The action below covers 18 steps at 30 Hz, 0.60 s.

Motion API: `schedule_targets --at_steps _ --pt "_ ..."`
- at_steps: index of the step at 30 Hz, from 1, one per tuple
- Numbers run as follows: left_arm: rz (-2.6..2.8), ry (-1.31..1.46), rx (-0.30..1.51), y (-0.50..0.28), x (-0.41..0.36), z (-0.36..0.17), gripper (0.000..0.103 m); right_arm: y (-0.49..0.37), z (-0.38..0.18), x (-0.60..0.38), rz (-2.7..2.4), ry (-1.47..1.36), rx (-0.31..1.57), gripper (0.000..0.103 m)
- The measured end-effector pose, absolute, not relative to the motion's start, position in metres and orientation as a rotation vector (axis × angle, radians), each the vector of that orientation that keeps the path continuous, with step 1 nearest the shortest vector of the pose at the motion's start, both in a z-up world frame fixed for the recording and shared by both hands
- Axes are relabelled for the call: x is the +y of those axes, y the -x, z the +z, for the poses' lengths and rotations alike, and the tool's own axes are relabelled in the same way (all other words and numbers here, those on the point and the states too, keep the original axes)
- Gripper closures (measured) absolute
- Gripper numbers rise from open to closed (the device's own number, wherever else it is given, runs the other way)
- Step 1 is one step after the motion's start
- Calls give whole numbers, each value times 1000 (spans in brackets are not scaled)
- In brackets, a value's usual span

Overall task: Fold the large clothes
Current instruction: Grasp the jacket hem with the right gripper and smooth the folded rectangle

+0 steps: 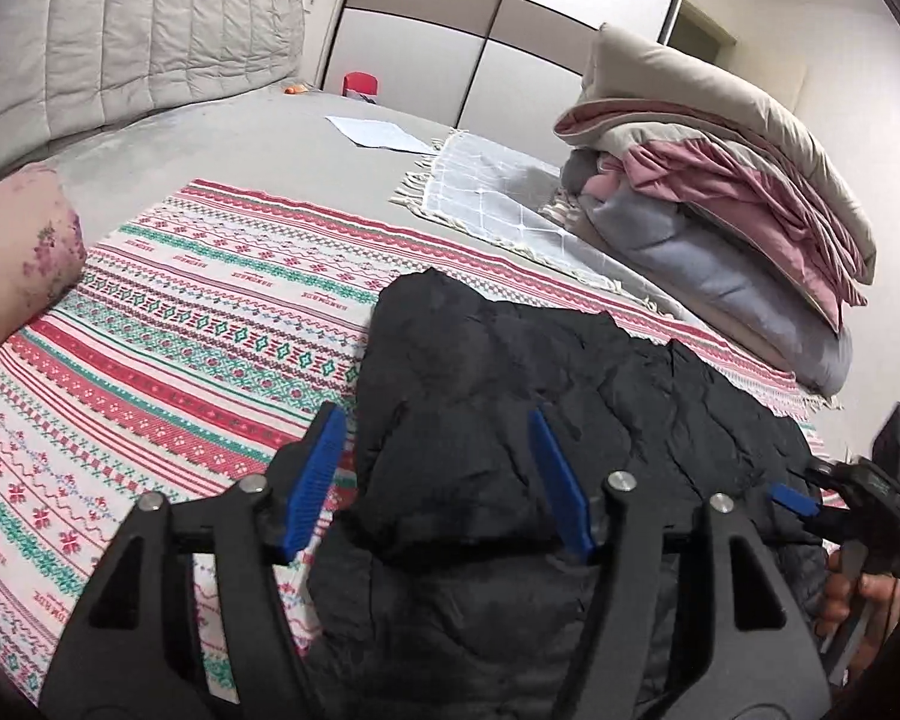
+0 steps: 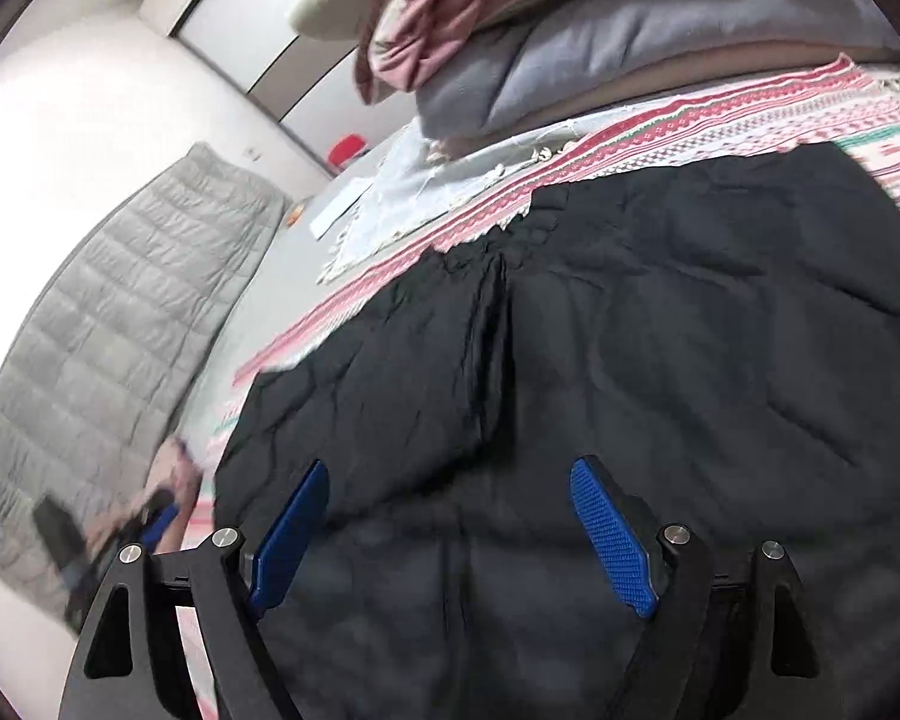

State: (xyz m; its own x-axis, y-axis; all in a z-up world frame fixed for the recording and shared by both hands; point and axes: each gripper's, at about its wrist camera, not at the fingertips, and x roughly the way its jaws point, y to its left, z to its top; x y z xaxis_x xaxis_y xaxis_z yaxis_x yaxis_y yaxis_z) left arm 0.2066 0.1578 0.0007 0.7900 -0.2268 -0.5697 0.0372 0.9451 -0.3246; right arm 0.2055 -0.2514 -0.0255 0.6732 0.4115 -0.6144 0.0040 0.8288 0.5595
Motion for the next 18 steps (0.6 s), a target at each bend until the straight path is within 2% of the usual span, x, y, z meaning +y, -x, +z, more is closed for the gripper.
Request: schedule_targets --at_steps 1,2,3,4,5,9,11,14,18 --pt "-161 321 648 -210 158 -2 45 -216 -30 -247 247 -574 809 28" --pt "-182 333 648 -211 156 -3 46 -223 -34 -244 257 -588 811 45" --pt "-199 339 643 -213 155 -5 50 -231 -38 -238 289 -604 822 73" --pt "-216 340 640 -213 155 -7 51 -235 -40 -233 311 -602 836 88" --pt "-237 342 641 -213 154 -9 52 -235 -37 -228 317 -578 839 97" --pt "-269 307 680 -218 143 -19 54 -198 -6 -232 268 -498 696 97" --pt "-270 288 716 -222 135 -29 54 -183 -2 -237 202 -443 682 97" --pt "-212 212 811 -231 123 -53 54 -184 -21 -241 126 -365 777 95" --pt "-193 257 872 -236 130 -74 54 -193 -57 -246 74 -345 879 95"
